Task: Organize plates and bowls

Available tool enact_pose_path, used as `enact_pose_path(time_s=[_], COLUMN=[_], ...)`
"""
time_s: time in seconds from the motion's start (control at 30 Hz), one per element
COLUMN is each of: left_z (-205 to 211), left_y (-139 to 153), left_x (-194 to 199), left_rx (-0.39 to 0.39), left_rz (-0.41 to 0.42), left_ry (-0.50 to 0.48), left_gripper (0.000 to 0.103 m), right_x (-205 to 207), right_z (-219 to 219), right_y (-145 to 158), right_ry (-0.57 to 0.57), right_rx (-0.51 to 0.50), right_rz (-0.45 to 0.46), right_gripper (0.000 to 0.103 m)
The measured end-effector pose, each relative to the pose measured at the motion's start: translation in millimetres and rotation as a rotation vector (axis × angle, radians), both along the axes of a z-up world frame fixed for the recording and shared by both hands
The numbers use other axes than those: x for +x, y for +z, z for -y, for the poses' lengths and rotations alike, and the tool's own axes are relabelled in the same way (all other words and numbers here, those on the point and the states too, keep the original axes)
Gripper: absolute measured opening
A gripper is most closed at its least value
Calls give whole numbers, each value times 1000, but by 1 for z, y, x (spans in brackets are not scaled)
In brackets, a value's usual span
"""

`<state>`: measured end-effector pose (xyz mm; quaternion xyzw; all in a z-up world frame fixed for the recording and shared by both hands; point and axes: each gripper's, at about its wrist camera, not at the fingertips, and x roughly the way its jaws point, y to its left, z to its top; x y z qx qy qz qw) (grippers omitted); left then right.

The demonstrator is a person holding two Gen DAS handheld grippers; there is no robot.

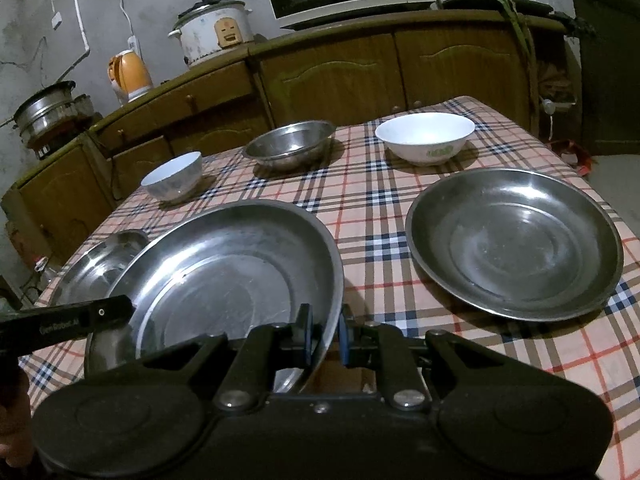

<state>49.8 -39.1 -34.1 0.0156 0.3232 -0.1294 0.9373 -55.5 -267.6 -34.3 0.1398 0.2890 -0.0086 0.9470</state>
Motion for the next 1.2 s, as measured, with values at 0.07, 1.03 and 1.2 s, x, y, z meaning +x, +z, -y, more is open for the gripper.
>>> enact_pose_path(time_s=[0.07,1.03,1.2], left_z=[2,25,25], left_y=[-3,-14,-17], left_x=[2,58,61], left_rx=[5,65,67], left_rz=[0,-26,-43], left_ry=[0,25,25], left_gripper=[16,17,18], right_x=[4,74,77], right_z=[1,12,10], right_y=[-2,-23,-23], right_ry=[-3,-43,-40], right_rx=[-4,-14,-22], right_rz=[-2,-44,-56], right_gripper=[18,20,20])
